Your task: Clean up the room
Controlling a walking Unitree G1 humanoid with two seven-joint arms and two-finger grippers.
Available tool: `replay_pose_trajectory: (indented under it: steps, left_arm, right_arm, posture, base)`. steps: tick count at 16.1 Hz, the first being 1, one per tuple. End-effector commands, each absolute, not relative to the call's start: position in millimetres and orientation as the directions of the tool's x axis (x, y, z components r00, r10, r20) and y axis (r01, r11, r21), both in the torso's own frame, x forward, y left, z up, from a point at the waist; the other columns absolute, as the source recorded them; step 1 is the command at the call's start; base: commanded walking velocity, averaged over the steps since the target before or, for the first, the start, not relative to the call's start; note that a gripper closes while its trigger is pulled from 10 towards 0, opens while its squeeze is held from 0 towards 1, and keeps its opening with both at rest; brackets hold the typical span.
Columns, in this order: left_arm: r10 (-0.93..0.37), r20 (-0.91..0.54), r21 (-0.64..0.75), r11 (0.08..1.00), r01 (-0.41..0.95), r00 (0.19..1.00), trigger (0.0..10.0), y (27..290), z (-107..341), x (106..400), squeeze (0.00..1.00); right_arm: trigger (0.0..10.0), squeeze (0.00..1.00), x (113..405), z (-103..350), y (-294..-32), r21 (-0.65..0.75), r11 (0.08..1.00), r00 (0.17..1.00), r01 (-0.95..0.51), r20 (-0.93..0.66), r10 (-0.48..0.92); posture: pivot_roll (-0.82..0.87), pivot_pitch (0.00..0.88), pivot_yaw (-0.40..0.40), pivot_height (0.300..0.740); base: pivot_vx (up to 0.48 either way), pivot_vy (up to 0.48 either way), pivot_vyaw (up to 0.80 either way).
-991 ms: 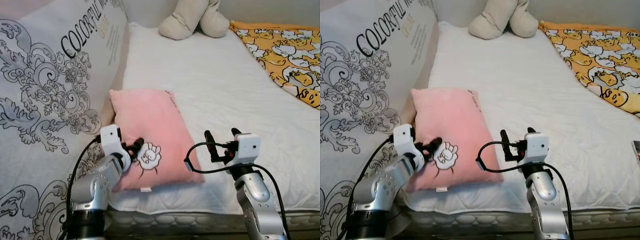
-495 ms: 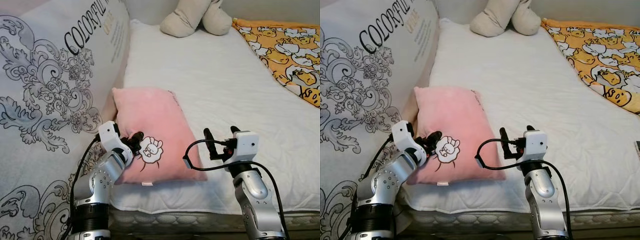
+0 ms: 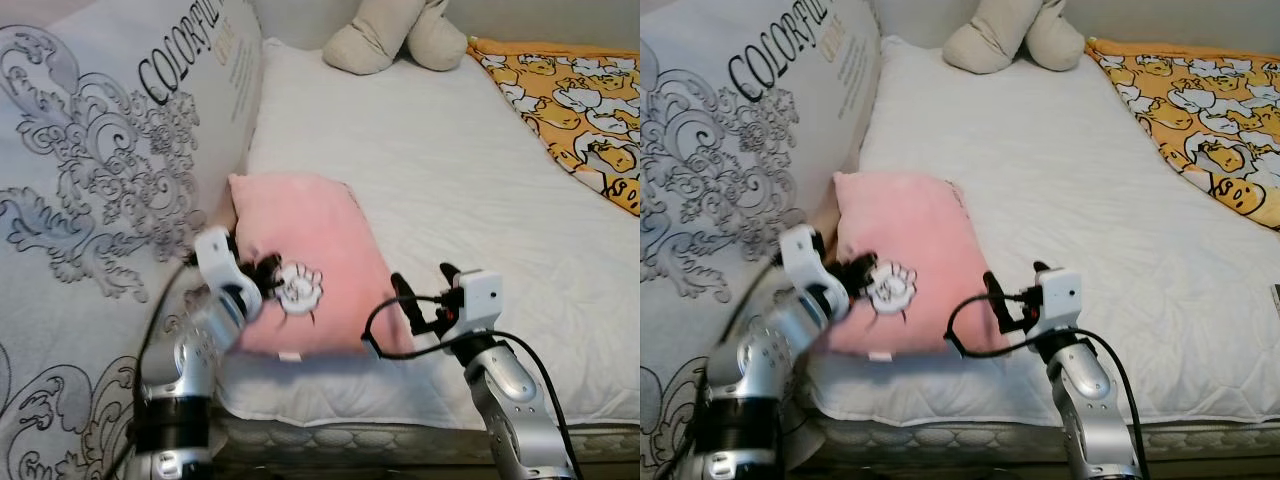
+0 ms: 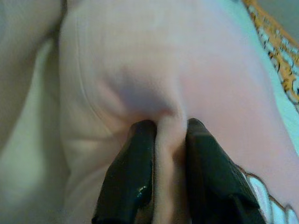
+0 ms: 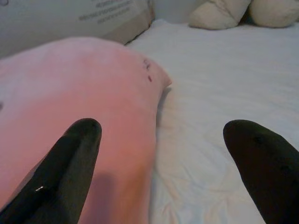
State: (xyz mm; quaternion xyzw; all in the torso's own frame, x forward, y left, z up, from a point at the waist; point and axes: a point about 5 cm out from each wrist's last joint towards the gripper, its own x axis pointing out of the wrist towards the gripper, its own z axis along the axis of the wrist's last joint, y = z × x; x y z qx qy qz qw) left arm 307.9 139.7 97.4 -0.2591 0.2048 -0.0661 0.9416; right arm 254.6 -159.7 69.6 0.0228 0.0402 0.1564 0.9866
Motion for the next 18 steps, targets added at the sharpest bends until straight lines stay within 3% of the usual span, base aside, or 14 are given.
replay_pose_trajectory:
  steps: [1,7,9,10,11,18]
  left_arm:
    - [-0.206,-0.31,-0.493,0.87,0.028,0.928,0.0,146.6,109.2,314.2,0.0]
    - [-0.148,-0.145,-0.19,0.974,0.119,0.978,0.0,176.9,166.7,321.9,0.0]
    - [-0.171,-0.121,-0.202,0.969,0.144,0.978,0.0,179.7,178.7,320.5,0.0]
    - [-0.124,-0.172,-0.246,0.966,0.079,0.977,6.7,180.1,166.2,321.8,0.0]
    - [-0.081,-0.154,-0.246,0.968,0.041,0.985,10.0,179.6,157.8,319.9,1.0]
    - [-0.017,0.05,-0.017,1.0,0.018,0.999,10.0,163.7,131.9,265.8,1.0]
  right_arm:
    - [10.0,0.0,255.1,65.1,-162.3,0.058,0.949,0.945,-0.309,-0.095,0.313]
    - [10.0,0.0,256.2,62.8,-159.3,0.056,0.934,0.93,-0.353,-0.087,0.356]
    - [10.0,0.0,256.5,61.7,-157.7,0.058,0.933,0.929,-0.355,-0.086,0.359]
    - [10.0,0.0,256.2,61.7,-155.7,0.06,0.932,0.929,-0.356,-0.081,0.36]
    - [10.0,0.0,256.3,62.9,-156.2,0.048,0.937,0.935,-0.345,-0.07,0.348]
    - [10.0,0.0,249.9,79.8,-171.9,0.002,0.988,0.986,-0.153,0.062,0.152]
  posture:
    - [-0.01,0.0,-0.017,0.727]
    - [0.0,0.0,-0.015,0.727]
    - [0.01,0.0,-0.013,0.727]
    - [0.01,0.0,-0.011,0.727]
    - [0.01,0.0,-0.011,0.727]
    - [-0.01,0.0,-0.004,0.727]
  base:
    - [0.0,0.0,0.0]
    - [0.0,0.0,0.0]
    - [0.0,0.0,0.0]
    - [0.0,0.0,0.0]
    - [0.0,0.0,0.0]
    - [0.0,0.0,0.0]
